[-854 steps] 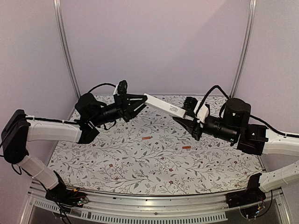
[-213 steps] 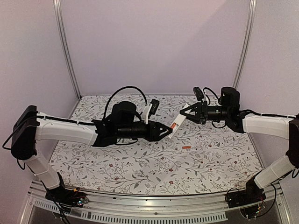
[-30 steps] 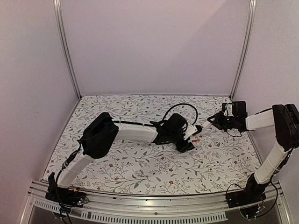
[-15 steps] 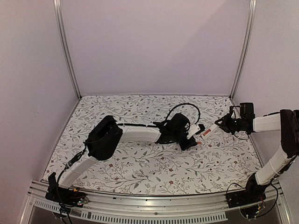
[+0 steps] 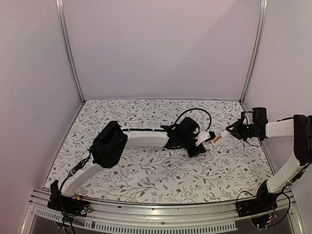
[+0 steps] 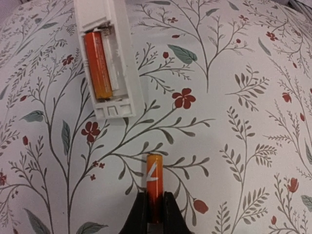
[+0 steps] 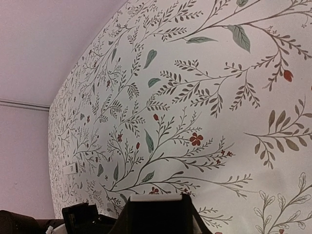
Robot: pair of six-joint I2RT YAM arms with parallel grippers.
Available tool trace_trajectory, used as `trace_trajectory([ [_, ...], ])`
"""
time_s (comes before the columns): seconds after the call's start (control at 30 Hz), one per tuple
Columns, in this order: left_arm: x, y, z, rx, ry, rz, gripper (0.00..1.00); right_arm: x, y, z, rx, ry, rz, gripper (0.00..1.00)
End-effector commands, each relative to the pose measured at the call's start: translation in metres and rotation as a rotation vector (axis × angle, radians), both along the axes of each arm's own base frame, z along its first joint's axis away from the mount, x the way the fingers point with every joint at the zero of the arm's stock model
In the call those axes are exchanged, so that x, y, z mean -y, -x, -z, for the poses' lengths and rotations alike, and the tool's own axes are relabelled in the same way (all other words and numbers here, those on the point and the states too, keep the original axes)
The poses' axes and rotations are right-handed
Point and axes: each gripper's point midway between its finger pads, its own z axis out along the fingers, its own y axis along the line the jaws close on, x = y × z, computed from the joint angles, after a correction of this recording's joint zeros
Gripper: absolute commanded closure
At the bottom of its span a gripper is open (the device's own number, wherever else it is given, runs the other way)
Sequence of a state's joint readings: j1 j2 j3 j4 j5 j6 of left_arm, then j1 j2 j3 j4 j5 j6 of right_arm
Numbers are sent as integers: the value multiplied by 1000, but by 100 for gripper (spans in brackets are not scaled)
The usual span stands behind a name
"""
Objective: Load the batteries into the remote control
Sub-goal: Pick up the battery from the center of the board.
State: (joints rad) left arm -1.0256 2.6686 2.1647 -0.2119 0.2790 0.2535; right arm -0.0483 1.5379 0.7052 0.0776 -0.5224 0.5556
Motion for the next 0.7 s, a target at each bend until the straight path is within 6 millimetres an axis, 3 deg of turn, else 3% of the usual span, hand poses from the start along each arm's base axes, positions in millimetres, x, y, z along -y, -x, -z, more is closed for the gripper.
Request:
trace_trajectory([
  [0.0,-40,34,41,-114,-221,4,99,-2,10,1,-17,-2,-30,100],
  [0.13,-79,40,22,-125,-296,-46,100,-8,12,-4,-11,-23,-59,100],
  [0.3,-147,44,3,-163,-384,-150,100,-20,14,-11,7,-42,-104,100],
  [0.53,-241,75,26,-203,-596,-256,100,-56,19,-27,34,-75,-208,100],
  [0.67,-258,82,32,-197,-610,-300,91,-71,23,-31,35,-105,-256,100],
])
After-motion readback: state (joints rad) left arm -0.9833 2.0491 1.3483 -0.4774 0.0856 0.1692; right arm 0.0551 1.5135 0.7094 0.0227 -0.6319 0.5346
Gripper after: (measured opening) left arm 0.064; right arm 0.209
